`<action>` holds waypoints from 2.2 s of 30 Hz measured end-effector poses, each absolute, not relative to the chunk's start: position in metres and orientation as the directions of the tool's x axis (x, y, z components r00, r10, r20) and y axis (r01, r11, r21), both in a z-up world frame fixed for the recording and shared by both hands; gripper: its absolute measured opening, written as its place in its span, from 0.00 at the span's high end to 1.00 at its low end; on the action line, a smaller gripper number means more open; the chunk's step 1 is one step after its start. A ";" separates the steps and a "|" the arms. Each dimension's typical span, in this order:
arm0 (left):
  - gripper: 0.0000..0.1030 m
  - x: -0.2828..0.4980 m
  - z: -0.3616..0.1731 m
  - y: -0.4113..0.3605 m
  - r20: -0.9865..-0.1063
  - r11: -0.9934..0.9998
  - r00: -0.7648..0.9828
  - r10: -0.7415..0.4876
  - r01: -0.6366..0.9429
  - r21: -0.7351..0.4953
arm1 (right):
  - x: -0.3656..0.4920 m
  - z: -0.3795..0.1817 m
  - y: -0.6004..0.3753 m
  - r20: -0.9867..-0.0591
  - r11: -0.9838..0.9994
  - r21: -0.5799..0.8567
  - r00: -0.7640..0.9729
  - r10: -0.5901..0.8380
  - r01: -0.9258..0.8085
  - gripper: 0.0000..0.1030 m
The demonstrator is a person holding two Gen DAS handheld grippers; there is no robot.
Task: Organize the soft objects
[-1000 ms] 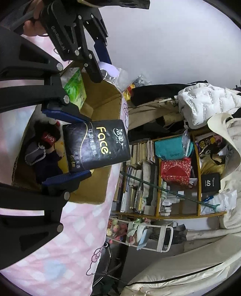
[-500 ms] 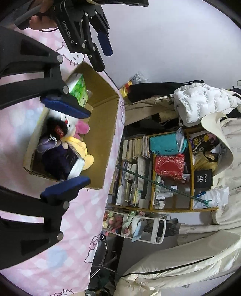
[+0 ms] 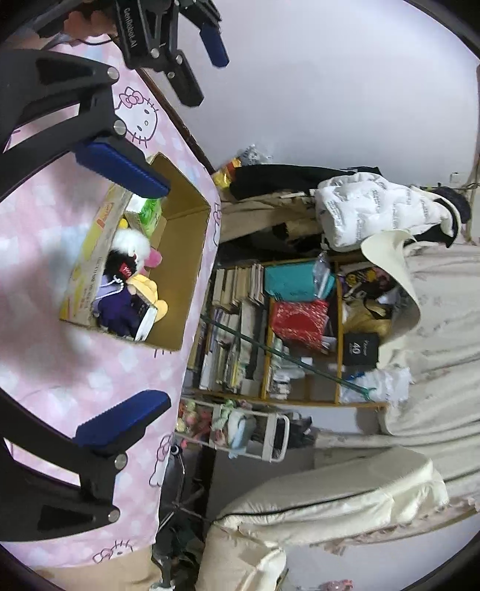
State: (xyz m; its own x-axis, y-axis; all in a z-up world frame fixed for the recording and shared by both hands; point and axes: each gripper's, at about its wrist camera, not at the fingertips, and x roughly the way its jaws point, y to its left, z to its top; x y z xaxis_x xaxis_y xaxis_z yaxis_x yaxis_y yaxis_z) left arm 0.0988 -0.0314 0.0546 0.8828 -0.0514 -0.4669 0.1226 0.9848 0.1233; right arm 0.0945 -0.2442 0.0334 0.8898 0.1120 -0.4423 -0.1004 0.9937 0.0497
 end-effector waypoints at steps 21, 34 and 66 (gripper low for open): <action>0.01 -0.002 0.053 0.011 -0.373 0.999 0.928 -0.019 0.030 0.024 | 0.009 0.037 -0.260 -0.339 0.994 0.081 0.936 0.097 -0.074 0.00; 0.01 0.009 0.024 0.007 -0.404 0.999 0.915 -0.001 0.022 0.047 | 0.016 0.015 -0.259 -0.368 0.996 0.072 0.926 0.081 -0.058 0.00; 0.01 0.011 0.009 -0.006 -0.421 0.992 0.907 0.012 0.043 0.122 | 0.016 -0.004 -0.260 -0.380 0.997 0.049 0.922 0.073 -0.058 0.00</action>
